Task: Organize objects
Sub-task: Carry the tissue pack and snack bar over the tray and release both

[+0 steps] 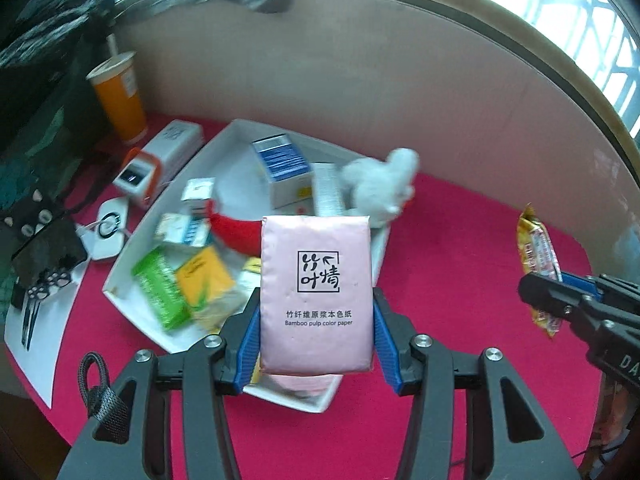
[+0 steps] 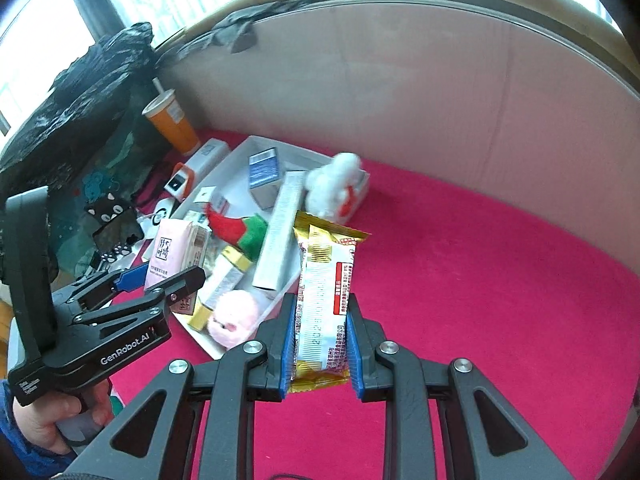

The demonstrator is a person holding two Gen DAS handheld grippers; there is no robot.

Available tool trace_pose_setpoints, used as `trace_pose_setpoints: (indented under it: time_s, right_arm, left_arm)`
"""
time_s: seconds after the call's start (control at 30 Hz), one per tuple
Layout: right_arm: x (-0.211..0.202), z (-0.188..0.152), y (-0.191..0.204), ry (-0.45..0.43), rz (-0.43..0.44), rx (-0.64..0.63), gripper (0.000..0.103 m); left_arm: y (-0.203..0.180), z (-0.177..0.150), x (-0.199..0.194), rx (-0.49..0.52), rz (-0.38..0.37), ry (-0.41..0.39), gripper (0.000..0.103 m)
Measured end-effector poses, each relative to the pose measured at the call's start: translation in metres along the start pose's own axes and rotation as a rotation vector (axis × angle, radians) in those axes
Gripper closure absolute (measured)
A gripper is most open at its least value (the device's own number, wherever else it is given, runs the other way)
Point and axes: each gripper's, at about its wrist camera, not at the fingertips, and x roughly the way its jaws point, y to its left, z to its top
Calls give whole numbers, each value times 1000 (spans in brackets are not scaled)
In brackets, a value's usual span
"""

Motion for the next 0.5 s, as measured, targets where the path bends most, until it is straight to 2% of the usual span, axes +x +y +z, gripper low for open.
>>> trace_pose_setpoints:
  time_s: [0.3, 0.5]
  right_arm:
    - [24, 33, 57, 21, 8, -93, 79]
    - [40, 55, 89, 32, -7, -138, 79]
  left_arm:
    - [70, 11, 7, -66, 47, -2, 54]
    - [114, 25, 19, -97, 46, 6, 54]
